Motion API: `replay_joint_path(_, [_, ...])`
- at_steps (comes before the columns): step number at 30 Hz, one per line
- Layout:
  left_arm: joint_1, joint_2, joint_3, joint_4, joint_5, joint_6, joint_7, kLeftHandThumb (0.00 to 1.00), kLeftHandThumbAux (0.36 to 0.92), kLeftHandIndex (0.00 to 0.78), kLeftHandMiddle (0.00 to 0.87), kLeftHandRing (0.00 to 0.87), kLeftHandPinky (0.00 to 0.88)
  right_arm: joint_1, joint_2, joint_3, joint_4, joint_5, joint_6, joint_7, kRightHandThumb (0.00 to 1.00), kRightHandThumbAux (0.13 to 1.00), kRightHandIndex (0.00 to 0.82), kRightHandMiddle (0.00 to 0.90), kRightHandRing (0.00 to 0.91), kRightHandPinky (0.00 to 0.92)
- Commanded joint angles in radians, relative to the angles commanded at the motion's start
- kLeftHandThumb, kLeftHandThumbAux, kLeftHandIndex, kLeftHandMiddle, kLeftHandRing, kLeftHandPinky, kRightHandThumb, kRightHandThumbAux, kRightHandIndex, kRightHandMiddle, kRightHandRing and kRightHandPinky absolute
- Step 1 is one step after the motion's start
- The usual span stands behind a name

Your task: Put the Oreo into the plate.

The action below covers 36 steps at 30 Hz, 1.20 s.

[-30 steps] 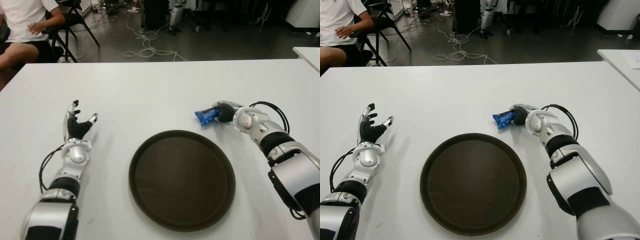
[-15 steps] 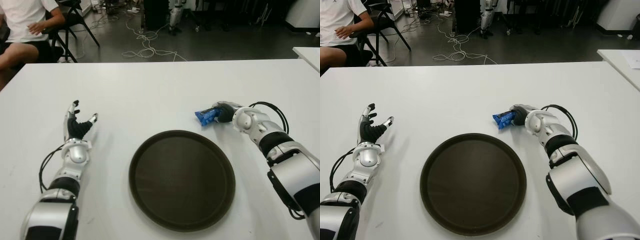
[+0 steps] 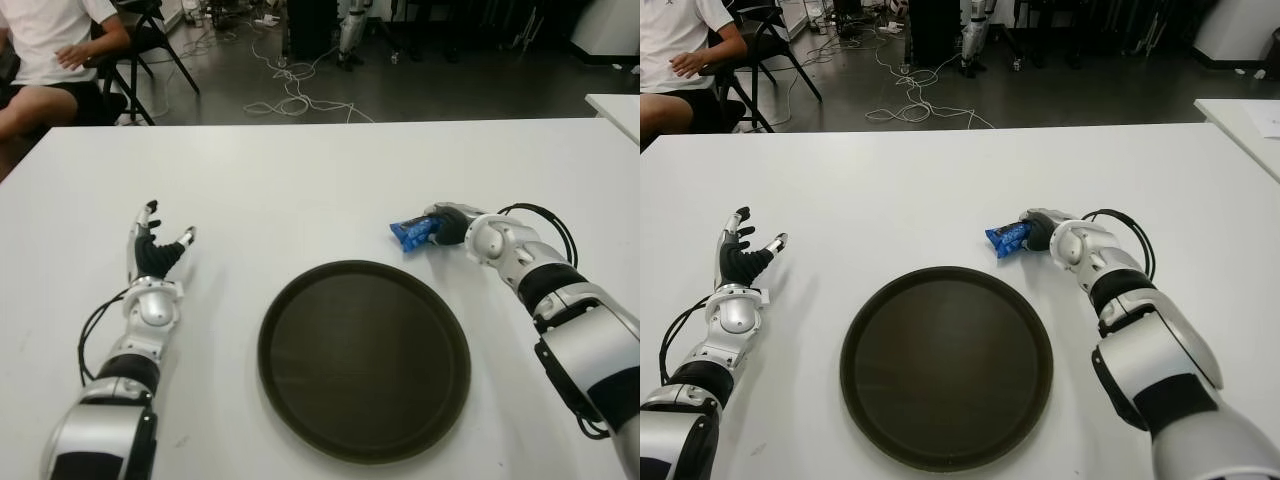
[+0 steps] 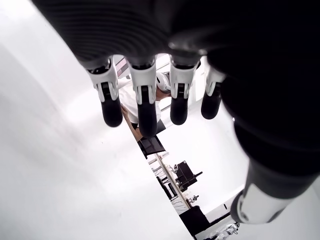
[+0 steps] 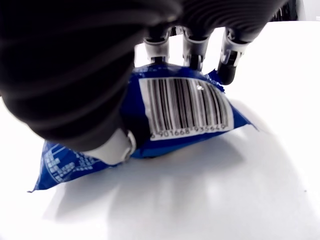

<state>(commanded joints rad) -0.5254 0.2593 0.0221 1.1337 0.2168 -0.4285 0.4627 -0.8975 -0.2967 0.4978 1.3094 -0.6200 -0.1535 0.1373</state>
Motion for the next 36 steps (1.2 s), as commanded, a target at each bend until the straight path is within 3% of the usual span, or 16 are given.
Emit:
replay_joint_path(7, [0.002, 0.001, 0.001, -0.001, -0.002, -0.004, -0.009, 0.244, 0.697, 0.074, 0.124, 0.138, 0.158, 0.008, 0.001, -0.025, -0.004, 0.024, -0.009, -0.025, 0.69, 0.731, 0.412, 0.135, 0.114, 0.079])
replay_joint_path(11, [0.004, 0.001, 0.003, -0.002, -0.004, -0.01, -0.013, 0.243, 0.698, 0.073, 0.122, 0.14, 0.172, 0.021, 0.011, -0.079, -0.012, 0.07, -0.015, -0.081, 0.69, 0.731, 0.413, 0.179, 0.166, 0.136])
replay_joint_path(14, [0.003, 0.002, 0.004, -0.001, -0.005, -0.01, -0.018, 0.237, 0.696, 0.074, 0.122, 0.138, 0.169, 0.041, 0.029, -0.172, -0.019, 0.156, -0.025, -0.172, 0.693, 0.731, 0.415, 0.304, 0.315, 0.329])
replay_joint_path(16, [0.003, 0.003, 0.003, 0.001, -0.005, -0.009, -0.018, 0.234, 0.696, 0.075, 0.127, 0.144, 0.177, 0.048, 0.037, -0.215, -0.02, 0.194, -0.027, -0.21, 0.696, 0.729, 0.419, 0.456, 0.468, 0.477])
replay_joint_path(22, [0.001, 0.005, 0.0, 0.004, 0.0, -0.009, -0.015, 0.233, 0.691, 0.077, 0.136, 0.164, 0.217, 0.059, 0.058, -0.329, -0.02, 0.296, -0.041, -0.286, 0.697, 0.728, 0.427, 0.652, 0.647, 0.642])
replay_joint_path(26, [0.001, 0.004, 0.002, 0.003, -0.002, -0.009, -0.015, 0.237, 0.69, 0.076, 0.133, 0.155, 0.183, 0.062, 0.063, -0.368, -0.022, 0.33, -0.054, -0.302, 0.697, 0.726, 0.433, 0.721, 0.713, 0.703])
replay_joint_path(30, [0.002, 0.002, 0.001, -0.002, 0.001, -0.005, -0.008, 0.229, 0.699, 0.075, 0.137, 0.157, 0.185, 0.058, 0.072, -0.462, -0.03, 0.423, -0.063, -0.289, 0.698, 0.725, 0.436, 0.768, 0.753, 0.746])
replay_joint_path(36, [0.002, 0.004, -0.003, -0.004, 0.008, 0.0, 0.001, 0.215, 0.709, 0.074, 0.141, 0.159, 0.189, 0.062, 0.079, -0.515, -0.038, 0.476, -0.068, -0.261, 0.701, 0.723, 0.439, 0.798, 0.785, 0.78])
